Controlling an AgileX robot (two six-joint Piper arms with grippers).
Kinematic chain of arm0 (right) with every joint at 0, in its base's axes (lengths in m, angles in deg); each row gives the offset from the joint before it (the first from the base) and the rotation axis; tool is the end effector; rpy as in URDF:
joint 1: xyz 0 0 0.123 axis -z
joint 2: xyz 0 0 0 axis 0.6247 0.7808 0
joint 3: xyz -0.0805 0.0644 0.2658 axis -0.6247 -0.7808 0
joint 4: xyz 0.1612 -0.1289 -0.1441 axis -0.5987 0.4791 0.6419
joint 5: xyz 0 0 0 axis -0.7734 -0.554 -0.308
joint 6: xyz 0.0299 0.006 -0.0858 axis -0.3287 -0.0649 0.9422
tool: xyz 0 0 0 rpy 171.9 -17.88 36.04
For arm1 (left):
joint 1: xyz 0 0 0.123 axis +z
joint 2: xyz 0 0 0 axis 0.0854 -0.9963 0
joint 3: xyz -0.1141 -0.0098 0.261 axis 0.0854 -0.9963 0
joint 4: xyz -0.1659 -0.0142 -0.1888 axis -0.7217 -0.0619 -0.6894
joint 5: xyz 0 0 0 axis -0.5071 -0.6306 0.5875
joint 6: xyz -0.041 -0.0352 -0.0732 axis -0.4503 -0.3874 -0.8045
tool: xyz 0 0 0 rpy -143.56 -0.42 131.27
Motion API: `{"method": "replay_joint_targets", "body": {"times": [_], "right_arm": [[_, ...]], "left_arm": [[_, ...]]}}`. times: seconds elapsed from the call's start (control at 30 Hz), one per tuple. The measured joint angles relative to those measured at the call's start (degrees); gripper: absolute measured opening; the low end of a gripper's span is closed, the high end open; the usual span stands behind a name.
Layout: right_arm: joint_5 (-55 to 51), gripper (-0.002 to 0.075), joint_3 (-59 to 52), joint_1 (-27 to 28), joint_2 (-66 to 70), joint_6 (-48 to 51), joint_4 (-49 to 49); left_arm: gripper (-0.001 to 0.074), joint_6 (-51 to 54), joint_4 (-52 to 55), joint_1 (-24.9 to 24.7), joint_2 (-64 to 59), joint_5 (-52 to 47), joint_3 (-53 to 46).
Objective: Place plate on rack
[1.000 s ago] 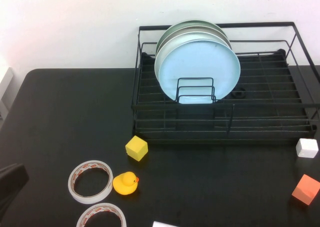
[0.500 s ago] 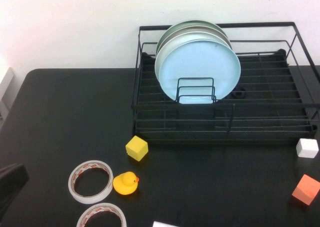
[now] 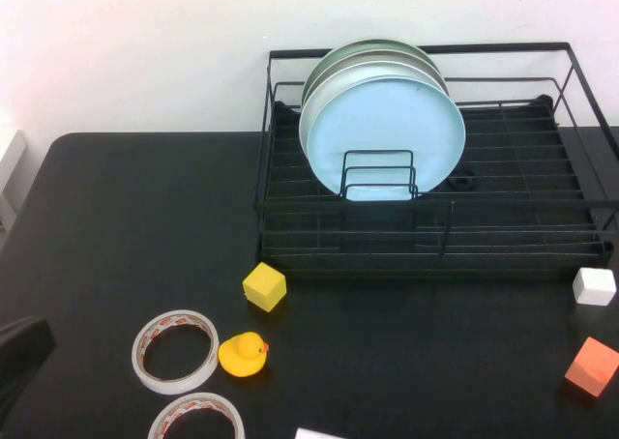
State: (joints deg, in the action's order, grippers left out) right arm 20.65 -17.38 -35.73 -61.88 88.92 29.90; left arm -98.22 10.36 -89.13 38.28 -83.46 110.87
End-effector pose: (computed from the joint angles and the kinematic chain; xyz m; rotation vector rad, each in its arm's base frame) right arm 0.0531 -0.0059 0.1767 -0.0113 1.8219 -0.1326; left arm 0.0737 -0.0351 0.3119 0.1103 1.8672 -0.7042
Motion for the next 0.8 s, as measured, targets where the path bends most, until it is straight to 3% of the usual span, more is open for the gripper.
{"method": "replay_joint_targets", "body": {"times": [0.6,0.8], "right_arm": [[-0.33,0.0012,0.09,0.0,0.0,-0.02,0.0],[-0.47,0.0012,0.09,0.0,0.0,-0.02,0.0]], "left_arm": [[-0.0001,0.12,0.0,0.0,0.0,-0.12,0.0],[-0.0001,-8.85,-3.65,0.5,-0.29,4.66,0.0]]}}
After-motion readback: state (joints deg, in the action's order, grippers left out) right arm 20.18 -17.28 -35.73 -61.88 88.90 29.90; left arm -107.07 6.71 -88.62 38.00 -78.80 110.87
